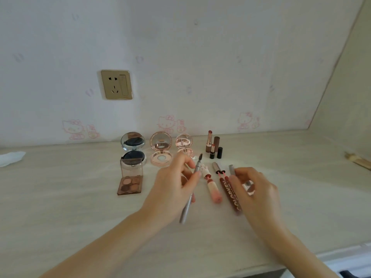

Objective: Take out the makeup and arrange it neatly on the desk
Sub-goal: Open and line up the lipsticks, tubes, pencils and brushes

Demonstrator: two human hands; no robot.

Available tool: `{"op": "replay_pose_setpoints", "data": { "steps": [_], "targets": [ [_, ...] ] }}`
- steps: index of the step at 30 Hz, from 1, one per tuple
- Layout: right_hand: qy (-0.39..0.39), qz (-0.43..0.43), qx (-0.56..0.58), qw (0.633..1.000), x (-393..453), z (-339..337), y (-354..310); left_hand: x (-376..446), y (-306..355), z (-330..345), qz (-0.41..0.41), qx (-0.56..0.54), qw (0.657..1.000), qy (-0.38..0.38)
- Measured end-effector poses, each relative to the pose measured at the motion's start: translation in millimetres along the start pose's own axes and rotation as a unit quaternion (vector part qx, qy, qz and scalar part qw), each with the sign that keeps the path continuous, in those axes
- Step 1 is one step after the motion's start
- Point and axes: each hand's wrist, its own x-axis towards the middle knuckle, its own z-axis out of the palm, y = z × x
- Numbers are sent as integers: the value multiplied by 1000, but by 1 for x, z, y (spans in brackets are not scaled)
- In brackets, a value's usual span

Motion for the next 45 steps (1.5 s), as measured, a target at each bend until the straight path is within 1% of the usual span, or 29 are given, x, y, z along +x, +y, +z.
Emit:
{"op": "replay_pose_setpoints", "data": {
  "steps": [3,6,11,15,18,20,22,26,28,32,35,40,42,45],
  "targets": [
    [3,10,-14,1000,11,-21,18,14,7,27,36,26,999,-18],
    [14,19,-56,998,27,-38,38,27,14,57,60,71,995,-38],
    [16,40,-109,993,54,-51,73,54,24,108,51,130,988,-65],
    [19,10,-135,991,65,-48,91,73,28,139,28,183,979,-89],
    [20,1,-140,990,65,-46,101,82,31,151,12,211,974,-85],
    [21,4,-147,989,65,-46,105,86,31,157,1,232,969,-85],
    [19,9,-164,986,65,-46,105,89,28,163,8,256,962,-92],
    [-10,25,-168,985,62,-44,103,93,22,169,2,279,956,-92],
    [-21,19,-169,985,61,-44,103,94,20,172,3,283,954,-96],
    [-27,5,-193,981,61,-44,104,97,21,174,36,335,936,-102],
    [-24,-1,-209,978,60,-43,104,98,21,173,51,353,929,-101],
    [-17,-16,-234,972,59,-43,105,99,13,169,72,350,929,-95],
    [-21,-14,-238,971,60,-43,106,95,12,164,102,338,930,-98],
    [-27,-7,-223,974,60,-44,107,81,12,156,155,322,925,-131]
  ]
}}
